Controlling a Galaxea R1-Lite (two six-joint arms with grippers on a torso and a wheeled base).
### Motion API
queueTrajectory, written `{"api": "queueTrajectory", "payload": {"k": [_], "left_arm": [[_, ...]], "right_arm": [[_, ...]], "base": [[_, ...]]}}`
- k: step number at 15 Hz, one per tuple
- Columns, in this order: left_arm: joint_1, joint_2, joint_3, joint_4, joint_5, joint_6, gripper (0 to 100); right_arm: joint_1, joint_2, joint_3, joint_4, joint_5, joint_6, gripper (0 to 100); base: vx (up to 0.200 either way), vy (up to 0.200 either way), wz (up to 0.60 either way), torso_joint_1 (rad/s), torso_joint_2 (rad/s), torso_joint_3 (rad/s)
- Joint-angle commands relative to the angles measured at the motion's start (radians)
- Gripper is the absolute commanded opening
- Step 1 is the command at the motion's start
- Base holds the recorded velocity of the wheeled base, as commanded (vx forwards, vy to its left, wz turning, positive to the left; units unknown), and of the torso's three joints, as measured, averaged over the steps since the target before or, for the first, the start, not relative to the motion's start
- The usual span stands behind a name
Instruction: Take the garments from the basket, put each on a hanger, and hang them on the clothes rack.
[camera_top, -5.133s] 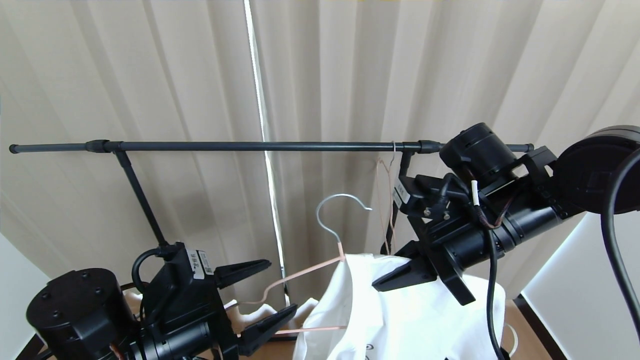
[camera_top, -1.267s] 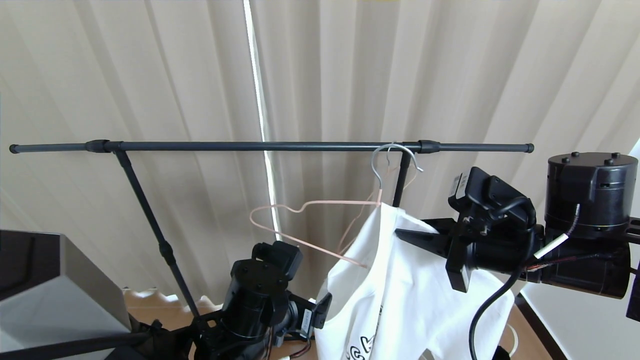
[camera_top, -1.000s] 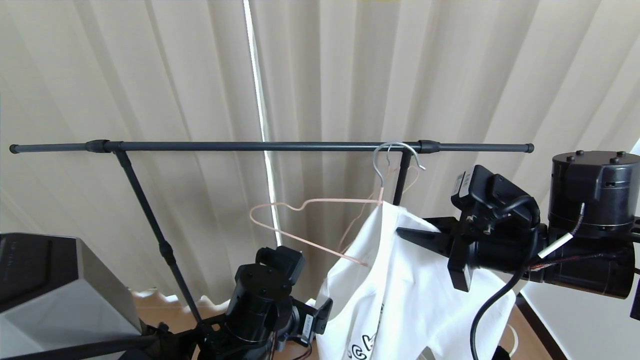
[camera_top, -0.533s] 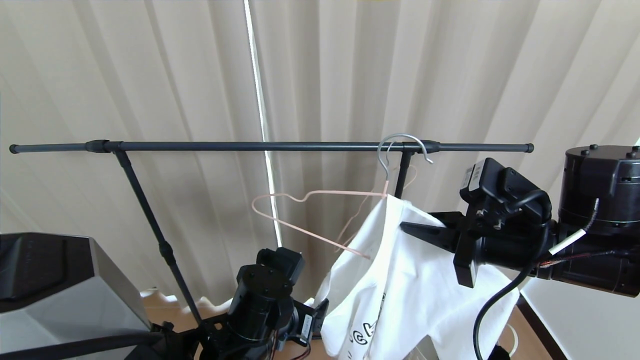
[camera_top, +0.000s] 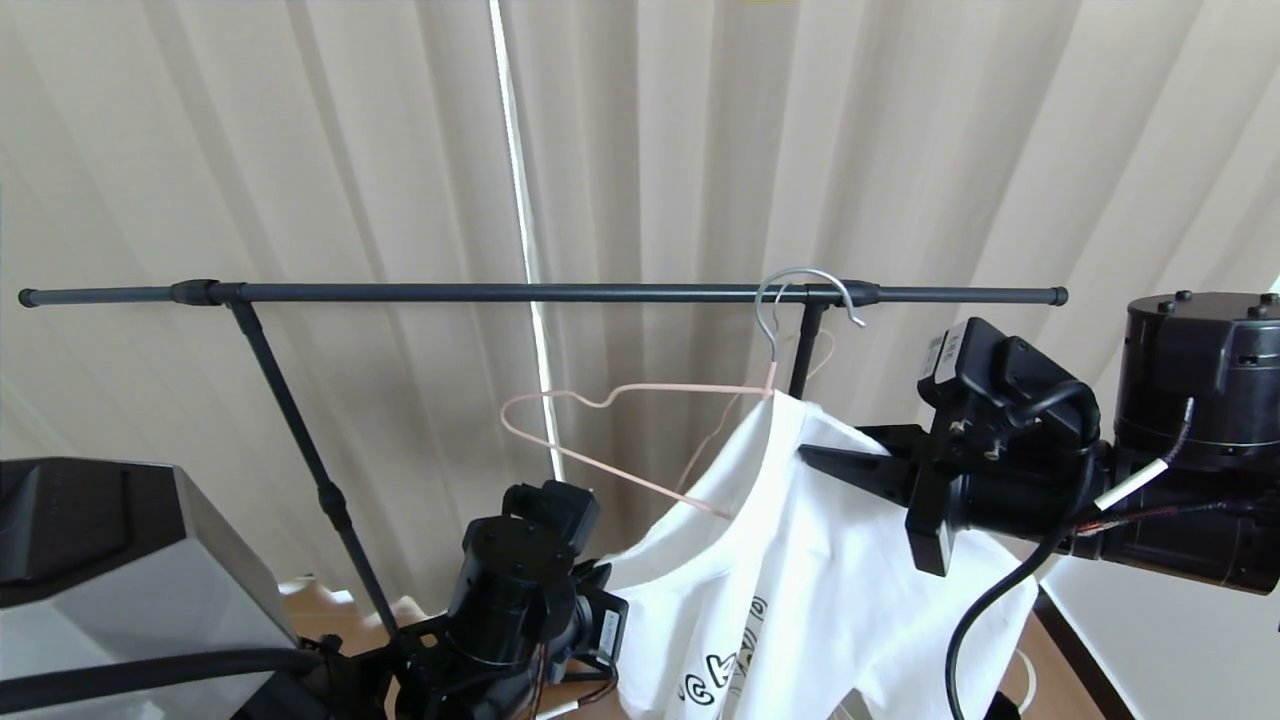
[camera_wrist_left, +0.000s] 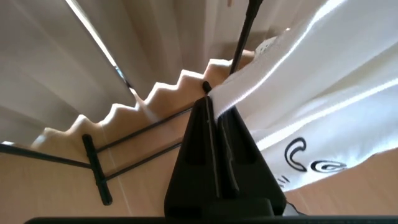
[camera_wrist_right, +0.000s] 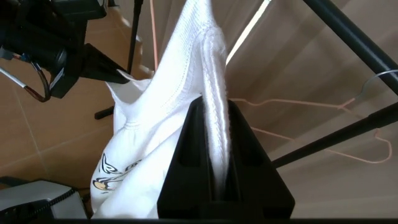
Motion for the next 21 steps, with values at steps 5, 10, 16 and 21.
{"api": "queueTrajectory", "payload": {"k": [5, 10, 16, 21], "left_arm": [[0.093, -0.041, -0.023, -0.036, 0.007, 0.018, 0], [0.159, -0.042, -0.056, -0.036, 0.007, 0.018, 0], [0.223, -0.041, -0.081, -0.036, 0.007, 0.018, 0], [0.252, -0.042, -0.104, -0.036, 0.007, 0.017, 0]], "right_arm": [[0.000, 0.073, 0.001, 0.000, -0.004, -0.001, 0], [0.000, 0.094, 0.002, 0.000, -0.004, -0.001, 0], [-0.009, 0.093, 0.005, 0.000, -0.004, -0.001, 0], [-0.021, 0.091, 0.012, 0.000, -0.004, -0.004, 0]], "base": [[0.000, 0.000, 0.00, 0.000, 0.00, 0.000], [0.000, 0.000, 0.00, 0.000, 0.00, 0.000], [0.000, 0.000, 0.00, 0.000, 0.00, 0.000], [0.000, 0.000, 0.00, 0.000, 0.00, 0.000]]}}
